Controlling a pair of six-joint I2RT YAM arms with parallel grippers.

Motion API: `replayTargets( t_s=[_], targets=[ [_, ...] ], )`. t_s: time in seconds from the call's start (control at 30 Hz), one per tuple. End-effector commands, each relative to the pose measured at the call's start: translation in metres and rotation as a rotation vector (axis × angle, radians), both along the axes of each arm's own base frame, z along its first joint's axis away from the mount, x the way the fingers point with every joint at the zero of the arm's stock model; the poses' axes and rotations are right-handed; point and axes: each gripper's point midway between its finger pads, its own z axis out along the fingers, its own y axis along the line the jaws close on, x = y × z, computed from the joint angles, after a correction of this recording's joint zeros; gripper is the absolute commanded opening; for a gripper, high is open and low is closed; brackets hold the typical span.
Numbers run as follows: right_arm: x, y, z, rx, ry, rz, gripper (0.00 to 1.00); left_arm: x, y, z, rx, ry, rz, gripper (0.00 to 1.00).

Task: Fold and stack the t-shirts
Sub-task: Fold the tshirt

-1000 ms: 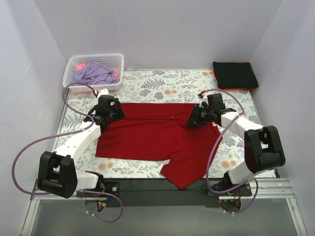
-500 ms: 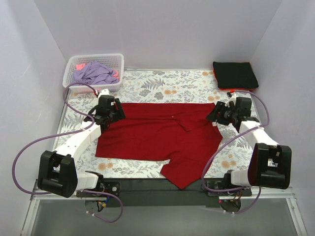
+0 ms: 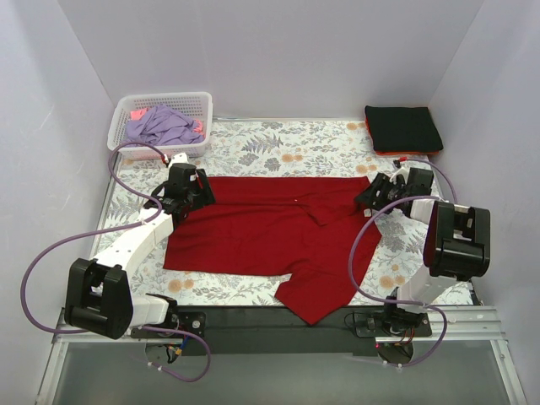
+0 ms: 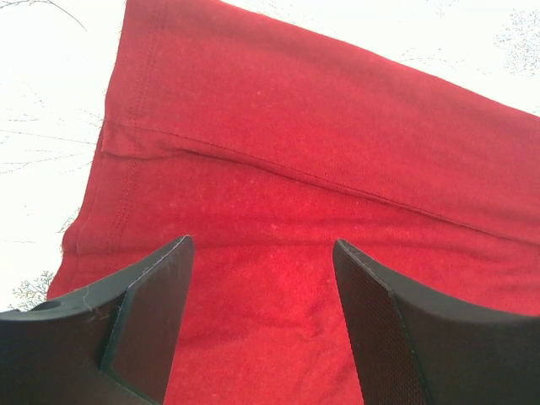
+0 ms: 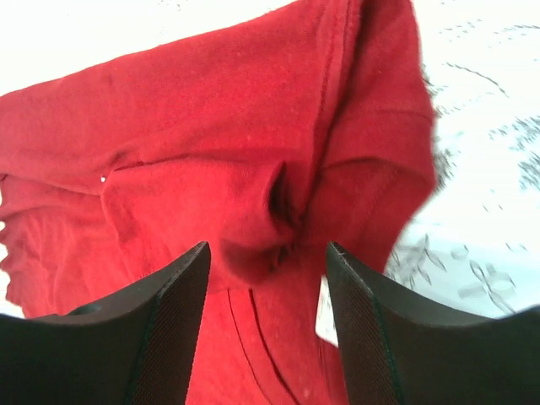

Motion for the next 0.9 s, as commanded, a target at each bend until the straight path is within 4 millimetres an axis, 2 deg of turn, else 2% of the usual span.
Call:
replayTargets(
  t_s=[0.0, 0.37, 0.53, 0.63, 0.7, 0.87],
  targets=[
    [0.026, 0.007, 0.026, 0.048, -0.134, 0.072, 0.63, 0.005, -0.002, 0.008, 0.002, -0.018, -0.012, 0.66],
    [0.026, 0.018, 0.025, 0.103, -0.143, 0.138, 0.57, 0.005, -0.004, 0.005, -0.002, -0.011, -0.019, 0.65],
    [0.020, 0.023, 0.029, 0.139, -0.141, 0.162, 0.42, 0.005, -0.004, 0.006, 0.000, -0.012, -0.022, 0.66],
    [0.014, 0.024, 0.037, 0.140, -0.147, 0.148, 0.31, 0.005, -0.004, 0.007, -0.003, -0.016, -0.023, 0.66],
    [0.002, 0.025, 0.034, 0.150, -0.101, 0.120, 0.27, 0.005, -0.005, 0.009, -0.007, -0.020, -0.025, 0.66],
    [-0.025, 0.023, 0.031, 0.124, -0.019, 0.073, 0.26, 0.004, -0.006, 0.011, -0.014, -0.024, -0.032, 0.66]
  ],
)
